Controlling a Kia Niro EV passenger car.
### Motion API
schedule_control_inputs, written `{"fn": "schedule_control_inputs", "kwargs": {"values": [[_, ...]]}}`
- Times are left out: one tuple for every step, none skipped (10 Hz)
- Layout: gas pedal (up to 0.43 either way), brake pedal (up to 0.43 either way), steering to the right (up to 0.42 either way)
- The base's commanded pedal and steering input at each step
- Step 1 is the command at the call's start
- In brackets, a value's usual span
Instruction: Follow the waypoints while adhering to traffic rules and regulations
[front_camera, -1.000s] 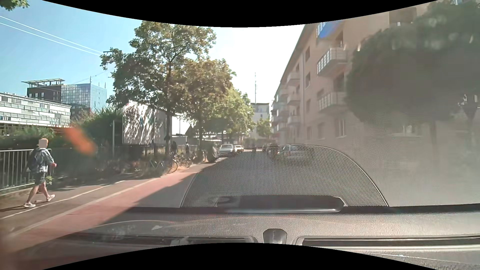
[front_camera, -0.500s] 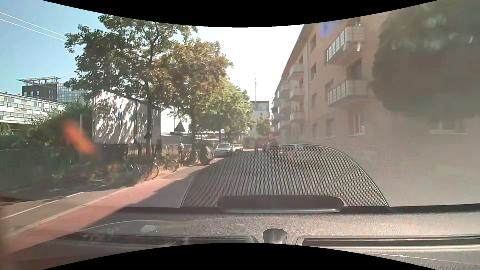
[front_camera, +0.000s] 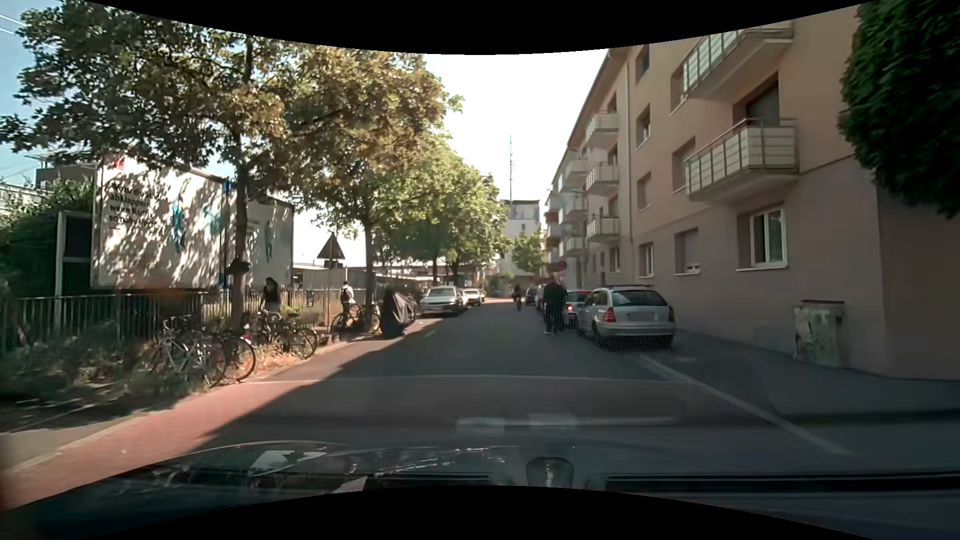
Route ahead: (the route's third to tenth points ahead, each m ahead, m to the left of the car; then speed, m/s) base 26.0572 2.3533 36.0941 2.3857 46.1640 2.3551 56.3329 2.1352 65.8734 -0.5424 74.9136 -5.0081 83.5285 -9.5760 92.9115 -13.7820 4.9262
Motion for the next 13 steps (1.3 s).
{"fn": "schedule_control_inputs", "kwargs": {"values": [[0.067,0.000,-0.003],[0.067,0.000,-0.003],[0.067,0.000,-0.005],[0.067,0.000,-0.009],[0.067,0.000,-0.020],[0.067,0.000,-0.034],[0.067,0.000,-0.042],[0.067,0.000,-0.046],[0.000,0.000,-0.041],[0.000,0.000,-0.034],[0.000,0.000,-0.022],[0.000,0.140,-0.015],[0.000,0.189,-0.014]]}}
